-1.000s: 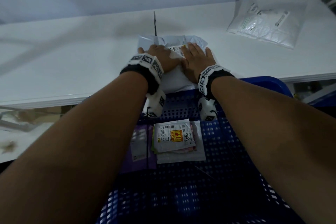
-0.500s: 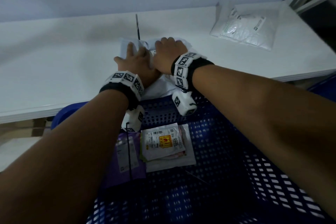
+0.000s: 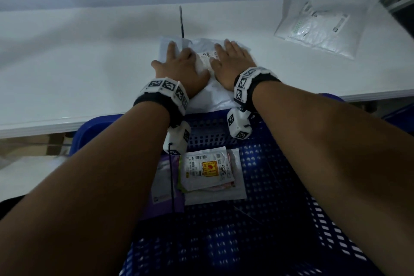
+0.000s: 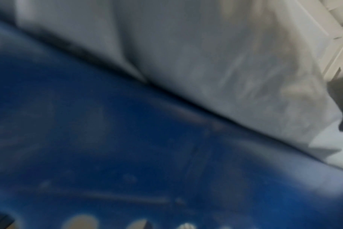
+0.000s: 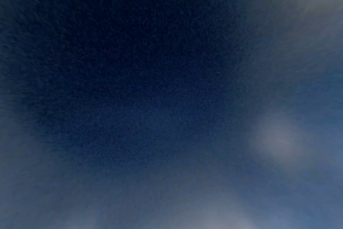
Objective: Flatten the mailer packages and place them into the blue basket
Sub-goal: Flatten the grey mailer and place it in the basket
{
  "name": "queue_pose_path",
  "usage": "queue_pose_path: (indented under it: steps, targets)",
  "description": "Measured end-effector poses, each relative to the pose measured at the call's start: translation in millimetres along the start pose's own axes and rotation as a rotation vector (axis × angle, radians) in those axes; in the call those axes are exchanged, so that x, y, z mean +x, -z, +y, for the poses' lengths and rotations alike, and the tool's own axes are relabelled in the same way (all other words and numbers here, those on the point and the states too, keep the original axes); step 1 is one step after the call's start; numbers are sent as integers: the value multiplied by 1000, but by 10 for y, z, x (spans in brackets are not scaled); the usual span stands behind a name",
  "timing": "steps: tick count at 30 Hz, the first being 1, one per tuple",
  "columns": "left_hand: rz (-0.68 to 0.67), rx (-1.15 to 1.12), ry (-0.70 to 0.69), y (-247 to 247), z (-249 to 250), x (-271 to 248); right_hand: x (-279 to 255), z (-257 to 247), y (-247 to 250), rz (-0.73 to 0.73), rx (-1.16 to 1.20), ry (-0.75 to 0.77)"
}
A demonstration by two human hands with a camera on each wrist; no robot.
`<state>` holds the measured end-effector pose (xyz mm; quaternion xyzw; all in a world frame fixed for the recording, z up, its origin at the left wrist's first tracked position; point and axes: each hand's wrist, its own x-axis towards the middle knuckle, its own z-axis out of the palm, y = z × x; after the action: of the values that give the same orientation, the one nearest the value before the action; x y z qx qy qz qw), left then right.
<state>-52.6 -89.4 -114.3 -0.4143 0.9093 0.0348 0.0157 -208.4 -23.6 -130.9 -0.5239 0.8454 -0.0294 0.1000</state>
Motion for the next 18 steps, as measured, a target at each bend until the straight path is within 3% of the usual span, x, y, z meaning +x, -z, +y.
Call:
queue_pose_path:
  steps: [3, 7, 11, 13, 15, 18]
  targets:
    - [-10, -3, 4, 23, -4, -18, -120, 224, 18, 2, -20, -123]
    - [-40, -51, 15, 70, -13, -42, -226, 302, 241, -43, -160, -158]
    - [-122, -202, 72, 185, -73, 62, -448, -188, 404, 127, -89, 50]
    - [-74, -239, 89, 212, -144, 95, -547, -529, 301, 144, -36, 166]
    - [72, -265, 78, 242, -184, 39, -605, -779, 97, 96, 2, 195]
    - [163, -214, -64, 249, -176, -139, -649, -919, -156, -34, 67, 175]
